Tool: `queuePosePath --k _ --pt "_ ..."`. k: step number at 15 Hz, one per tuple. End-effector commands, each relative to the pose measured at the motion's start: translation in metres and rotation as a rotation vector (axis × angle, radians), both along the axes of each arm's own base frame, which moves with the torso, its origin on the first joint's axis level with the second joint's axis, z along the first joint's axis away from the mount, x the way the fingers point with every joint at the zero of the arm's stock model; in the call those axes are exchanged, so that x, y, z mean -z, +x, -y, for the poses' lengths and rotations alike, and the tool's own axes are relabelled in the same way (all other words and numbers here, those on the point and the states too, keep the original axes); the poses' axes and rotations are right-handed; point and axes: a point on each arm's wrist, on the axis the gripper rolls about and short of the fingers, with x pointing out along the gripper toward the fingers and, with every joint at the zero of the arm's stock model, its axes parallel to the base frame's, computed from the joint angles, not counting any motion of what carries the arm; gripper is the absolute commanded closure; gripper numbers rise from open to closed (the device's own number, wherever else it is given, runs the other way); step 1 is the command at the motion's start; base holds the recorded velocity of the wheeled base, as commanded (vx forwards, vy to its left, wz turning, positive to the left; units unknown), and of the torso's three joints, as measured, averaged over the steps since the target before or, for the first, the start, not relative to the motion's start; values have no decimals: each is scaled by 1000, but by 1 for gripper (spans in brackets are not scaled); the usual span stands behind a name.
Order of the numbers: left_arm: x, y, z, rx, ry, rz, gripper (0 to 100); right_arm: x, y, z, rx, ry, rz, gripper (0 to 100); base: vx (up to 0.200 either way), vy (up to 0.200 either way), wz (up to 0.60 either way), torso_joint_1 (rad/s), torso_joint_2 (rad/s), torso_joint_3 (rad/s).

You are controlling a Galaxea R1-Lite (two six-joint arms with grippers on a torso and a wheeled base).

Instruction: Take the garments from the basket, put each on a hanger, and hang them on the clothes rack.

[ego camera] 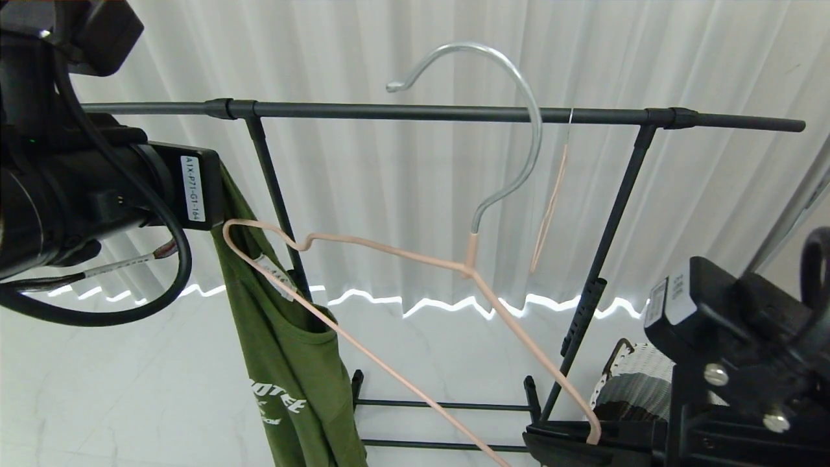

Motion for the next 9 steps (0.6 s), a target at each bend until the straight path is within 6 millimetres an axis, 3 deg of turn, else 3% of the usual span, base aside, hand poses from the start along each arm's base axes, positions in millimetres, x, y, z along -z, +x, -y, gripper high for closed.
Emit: queuePosePath --k 1,9 --pt "0 -3 2 17 -2 1 100 3 5 -6 18 -15 -7 100 0 0 0 0 0 0" --pt "0 -4 4 25 -18 0 100 -1 19 -20 136 64 -82 100 0 0 0 0 0 0"
